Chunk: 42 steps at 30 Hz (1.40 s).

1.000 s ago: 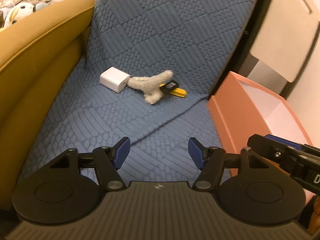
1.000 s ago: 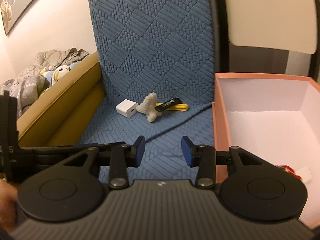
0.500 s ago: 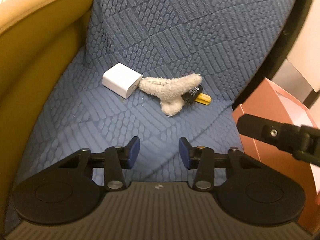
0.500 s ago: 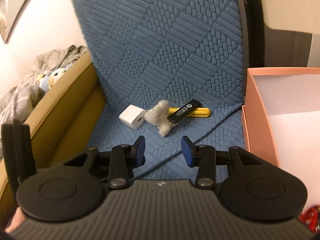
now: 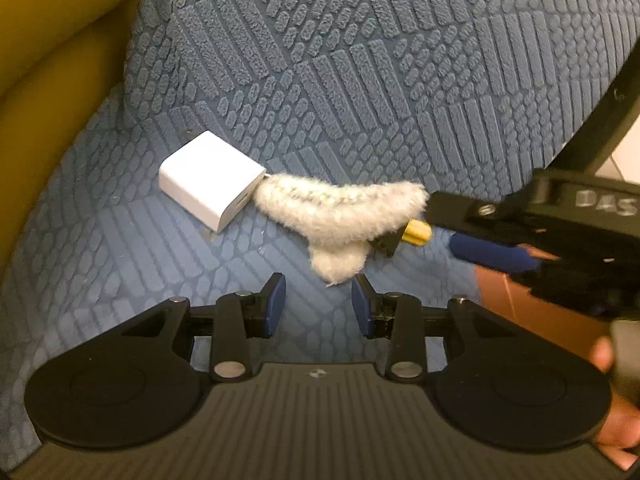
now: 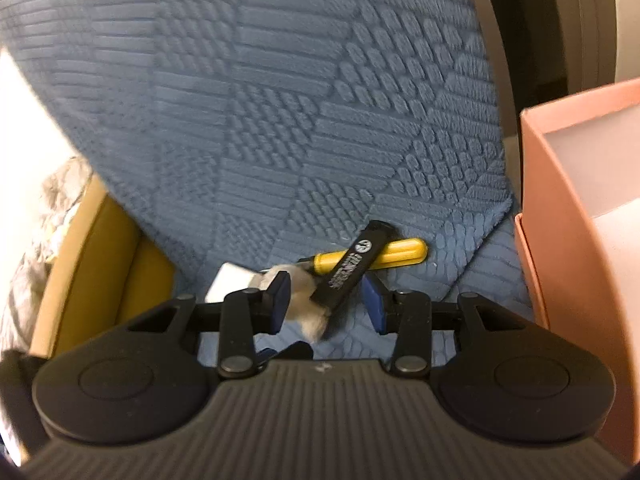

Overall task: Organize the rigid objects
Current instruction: 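Grasp the black lighter with the right tool while the left tool approaches the plush toy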

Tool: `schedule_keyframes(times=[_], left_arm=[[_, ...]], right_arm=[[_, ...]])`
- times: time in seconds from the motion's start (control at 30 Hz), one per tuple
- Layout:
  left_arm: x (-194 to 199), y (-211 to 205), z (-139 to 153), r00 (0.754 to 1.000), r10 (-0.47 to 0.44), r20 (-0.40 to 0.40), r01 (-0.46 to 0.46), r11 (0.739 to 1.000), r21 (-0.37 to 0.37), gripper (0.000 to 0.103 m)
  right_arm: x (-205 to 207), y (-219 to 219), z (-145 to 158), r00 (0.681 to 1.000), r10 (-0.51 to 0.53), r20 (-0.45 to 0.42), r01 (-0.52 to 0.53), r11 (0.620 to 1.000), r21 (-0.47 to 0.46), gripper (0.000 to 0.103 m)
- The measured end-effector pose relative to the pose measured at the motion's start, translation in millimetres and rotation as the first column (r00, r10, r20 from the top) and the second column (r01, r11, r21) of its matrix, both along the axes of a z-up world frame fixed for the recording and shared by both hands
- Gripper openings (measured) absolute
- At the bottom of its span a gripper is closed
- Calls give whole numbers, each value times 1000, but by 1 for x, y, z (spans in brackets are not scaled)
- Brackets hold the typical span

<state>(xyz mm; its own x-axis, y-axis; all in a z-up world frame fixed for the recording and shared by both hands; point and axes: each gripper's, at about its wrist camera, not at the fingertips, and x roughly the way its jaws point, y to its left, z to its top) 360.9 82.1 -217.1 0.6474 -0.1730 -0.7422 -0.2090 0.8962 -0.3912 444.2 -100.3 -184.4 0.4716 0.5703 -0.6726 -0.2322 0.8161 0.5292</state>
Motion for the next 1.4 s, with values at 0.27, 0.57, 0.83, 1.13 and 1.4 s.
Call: schedule_keyframes(times=[0.27, 0.57, 0.83, 1.13, 1.4], left_arm=[[19, 4, -5, 1000, 26, 7, -25, 997, -70, 42], [34, 14, -13, 998, 61, 28, -55, 986, -159, 45], [39, 14, -14, 996, 80, 32, -73, 983, -168, 52], [53, 19, -20, 996, 88, 25, -83, 984, -159, 43], [56, 15, -7, 999, 34, -31, -37, 995, -98, 31]], right_arm=[[29, -4, -28, 990, -58, -132, 71, 993, 90, 44], [45, -7, -38, 977, -76, -197, 105, 985, 140, 35], [45, -17, -45, 974, -63, -217, 91, 989, 118, 14], [37, -15, -27, 987, -3, -162, 7, 1000, 25, 13], [29, -8, -33, 991, 31, -127, -35, 999, -30, 12]])
